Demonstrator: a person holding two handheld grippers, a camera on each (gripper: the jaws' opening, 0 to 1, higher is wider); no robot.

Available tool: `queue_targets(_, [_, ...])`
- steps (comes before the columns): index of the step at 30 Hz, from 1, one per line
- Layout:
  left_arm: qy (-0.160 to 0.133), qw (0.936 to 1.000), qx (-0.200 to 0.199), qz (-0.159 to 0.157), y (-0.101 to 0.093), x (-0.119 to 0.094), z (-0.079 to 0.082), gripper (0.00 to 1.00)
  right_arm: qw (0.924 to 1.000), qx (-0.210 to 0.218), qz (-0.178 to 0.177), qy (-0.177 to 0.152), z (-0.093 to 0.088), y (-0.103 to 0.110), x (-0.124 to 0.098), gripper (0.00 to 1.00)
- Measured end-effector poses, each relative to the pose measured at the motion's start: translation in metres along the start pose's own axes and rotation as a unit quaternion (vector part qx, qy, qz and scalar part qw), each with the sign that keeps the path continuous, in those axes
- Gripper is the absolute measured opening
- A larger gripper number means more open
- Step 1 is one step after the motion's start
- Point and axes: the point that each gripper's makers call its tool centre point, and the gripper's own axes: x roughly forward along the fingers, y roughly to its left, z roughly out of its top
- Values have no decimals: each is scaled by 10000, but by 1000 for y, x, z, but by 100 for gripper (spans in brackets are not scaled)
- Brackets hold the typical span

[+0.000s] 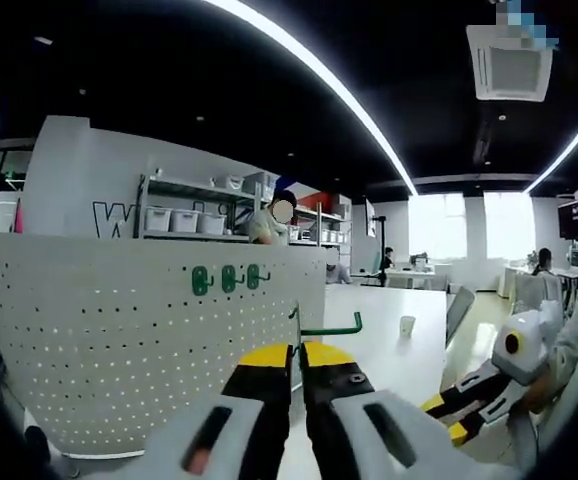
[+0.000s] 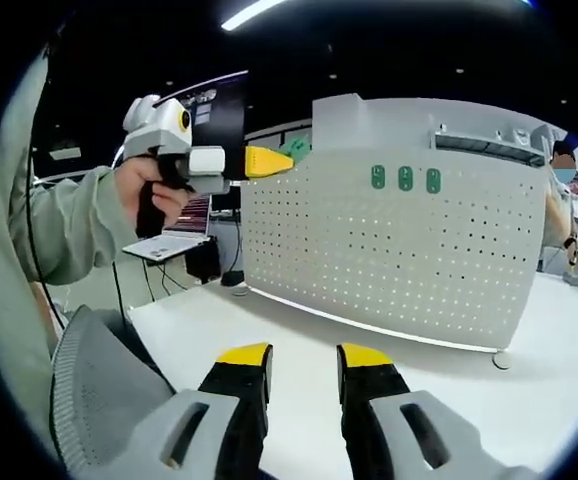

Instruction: Insert the hook assembly into the mounting plate slot until the hook locks in place.

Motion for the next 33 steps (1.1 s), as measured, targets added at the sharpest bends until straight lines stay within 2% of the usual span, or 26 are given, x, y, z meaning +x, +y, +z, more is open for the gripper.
queue_targets(4, [22, 10000, -29, 16, 0, -2, -3, 3, 9999, 145, 30, -4, 1, -1, 0, 25])
queue_targets(5, [27, 10000, -30, 21, 0, -2, -3, 3, 9999, 131, 40, -8, 1, 0, 0, 25])
queue_targets(7, [33, 10000, -66, 18, -1, -3, -4, 3, 9998, -166, 115, 11, 2, 4, 0, 25])
queue_targets(11, [40, 10000, -39, 31, -2, -5, -4, 3, 9998, -91, 173, 33, 5, 3, -1, 25])
queue_targets(18, [18, 10000, -35, 59, -1, -7, -3, 3, 9996, -56, 163, -226, 32, -3, -4, 25])
queue_targets(20, [3, 10000, -44, 65, -1, -7, -2, 3, 9991, -56, 156, -390, 48, -4, -7, 25])
queue_targets(25, [-1, 10000, -40, 69, -1, -7, -1, 3, 9979, 6, 146, -638, 71, -8, -10, 25])
queue_targets(33, [-8, 10000, -41, 66, -3, -9, -1, 3, 9964, 57, 102, -843, 90, -11, -14, 25])
